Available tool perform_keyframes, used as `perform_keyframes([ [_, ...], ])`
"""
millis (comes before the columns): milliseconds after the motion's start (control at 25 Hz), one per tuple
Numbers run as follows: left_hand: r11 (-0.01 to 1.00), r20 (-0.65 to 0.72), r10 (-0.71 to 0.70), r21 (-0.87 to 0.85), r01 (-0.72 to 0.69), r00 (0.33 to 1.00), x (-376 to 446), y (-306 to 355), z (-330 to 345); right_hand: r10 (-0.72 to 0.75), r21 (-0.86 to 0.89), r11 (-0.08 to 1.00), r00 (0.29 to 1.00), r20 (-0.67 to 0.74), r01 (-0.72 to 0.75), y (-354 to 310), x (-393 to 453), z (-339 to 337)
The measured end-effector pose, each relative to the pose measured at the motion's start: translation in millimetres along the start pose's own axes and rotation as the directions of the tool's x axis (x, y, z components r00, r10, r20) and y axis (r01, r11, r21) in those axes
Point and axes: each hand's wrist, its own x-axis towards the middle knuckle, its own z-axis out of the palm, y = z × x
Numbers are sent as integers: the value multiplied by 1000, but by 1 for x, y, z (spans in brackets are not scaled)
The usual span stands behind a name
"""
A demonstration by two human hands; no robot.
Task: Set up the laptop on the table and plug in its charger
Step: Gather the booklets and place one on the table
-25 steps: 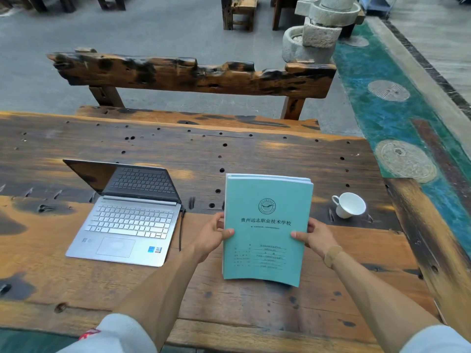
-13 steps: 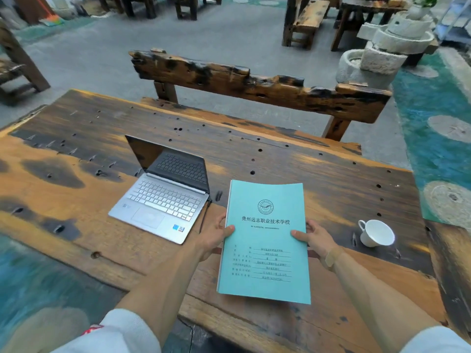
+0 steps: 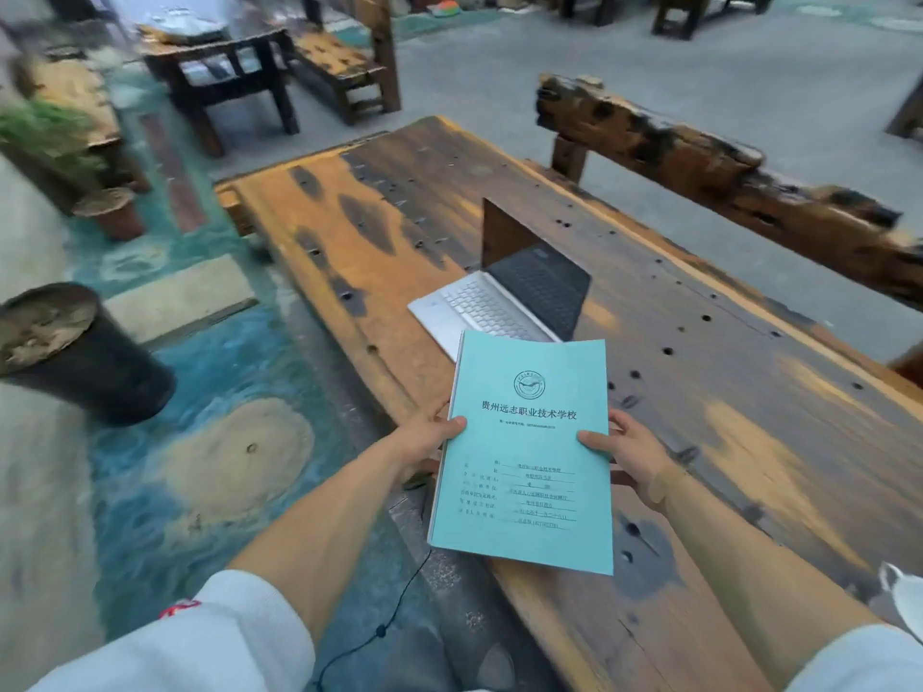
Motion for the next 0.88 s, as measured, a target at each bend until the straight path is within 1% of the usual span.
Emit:
perform_keyframes([
  [120,998,-96,-1,-68,-5,995,-33,-20,-39,7,-72,997,992,129,2,-12,7,48],
  [240,993,-181,-11,-118,-10,984,-63,-42,-75,16,-128,992,974,227,14,-18,10,96],
  [440,969,-332,-92,-248,7,939,-109,-80,-129,28,-209,976,932,361,52,-21,9,181],
  [560,946,-392,-132,-323,-2,911,-130,-102,-161,18,-263,960,911,413,100,-19,4,230],
  [720,913,-449,-165,-406,-36,878,-152,-127,-205,26,-301,945,888,458,128,-22,-2,291],
  [880,883,-479,-189,-465,-65,857,-167,-142,-253,20,-406,891,877,480,203,-27,-6,349],
])
